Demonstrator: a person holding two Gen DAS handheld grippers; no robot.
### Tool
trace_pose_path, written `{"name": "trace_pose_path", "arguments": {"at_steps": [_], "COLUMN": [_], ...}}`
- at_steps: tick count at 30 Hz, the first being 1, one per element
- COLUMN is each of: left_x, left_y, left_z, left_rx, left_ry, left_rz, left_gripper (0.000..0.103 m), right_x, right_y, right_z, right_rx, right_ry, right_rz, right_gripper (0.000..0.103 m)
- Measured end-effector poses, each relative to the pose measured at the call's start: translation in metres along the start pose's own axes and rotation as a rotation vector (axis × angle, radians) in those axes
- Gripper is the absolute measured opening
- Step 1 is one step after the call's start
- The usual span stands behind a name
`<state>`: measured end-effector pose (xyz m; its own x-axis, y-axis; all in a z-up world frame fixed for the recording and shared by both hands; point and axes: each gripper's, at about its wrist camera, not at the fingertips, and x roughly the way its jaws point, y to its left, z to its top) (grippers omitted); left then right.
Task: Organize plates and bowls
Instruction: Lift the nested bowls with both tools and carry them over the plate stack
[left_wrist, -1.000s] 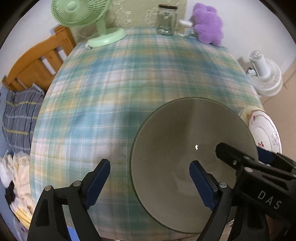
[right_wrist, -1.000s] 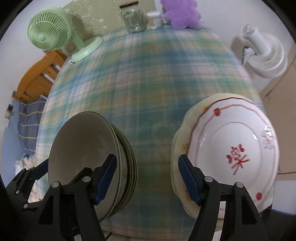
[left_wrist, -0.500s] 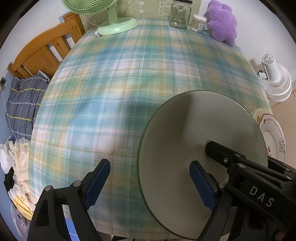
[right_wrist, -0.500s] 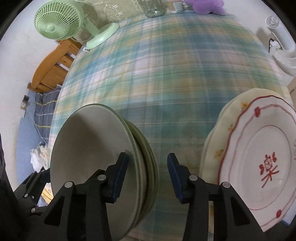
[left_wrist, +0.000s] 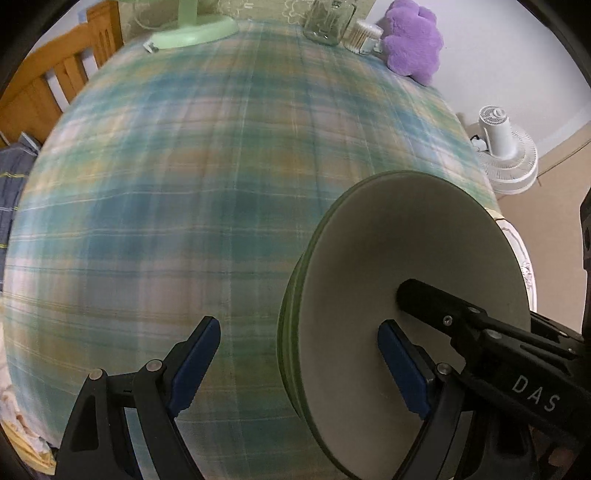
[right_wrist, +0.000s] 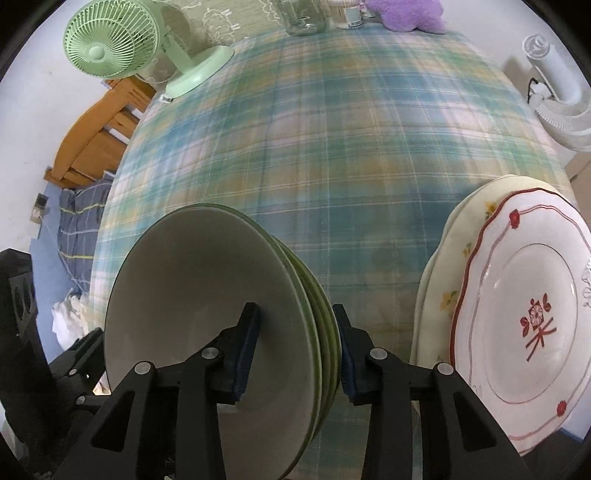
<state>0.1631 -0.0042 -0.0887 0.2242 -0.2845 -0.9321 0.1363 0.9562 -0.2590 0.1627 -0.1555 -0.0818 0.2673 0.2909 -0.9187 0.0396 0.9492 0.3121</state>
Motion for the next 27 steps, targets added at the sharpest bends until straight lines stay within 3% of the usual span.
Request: {"name": "trace_pose_path", "arguments": {"at_steps": [6, 8, 10, 27], "left_x": [0.000, -0.001, -0.004, -0.008], "left_y": [0.000, -0.003, -0.010, -0.020], "left_z": [0.000, 0.001, 0.001, 0.000], "left_rx": [0.010, 0.021, 0.041, 0.090], "left_ry": [0.006, 0.012, 0.019, 0.028], "left_rz": [-0.044, -0.062, -0.079, -0.022], "left_gripper": [0.077, 0.067, 0.050, 0.043], "right_x": [-0.002, -0.002, -0.003, -0.005], "right_y": [0.002, 0.004, 0.005, 0.012], "right_z": [0.000, 0.000, 0.000, -0.004], "right_rx": [0.032, 0.035, 0.042, 0.063], "right_ry": [-0.004, -0.001, 0.000, 0.024], "right_rz": [-0.041, -0.052, -0.065, -0.139], "right_gripper": [0.042, 0.042, 0.043, 0.043]}}
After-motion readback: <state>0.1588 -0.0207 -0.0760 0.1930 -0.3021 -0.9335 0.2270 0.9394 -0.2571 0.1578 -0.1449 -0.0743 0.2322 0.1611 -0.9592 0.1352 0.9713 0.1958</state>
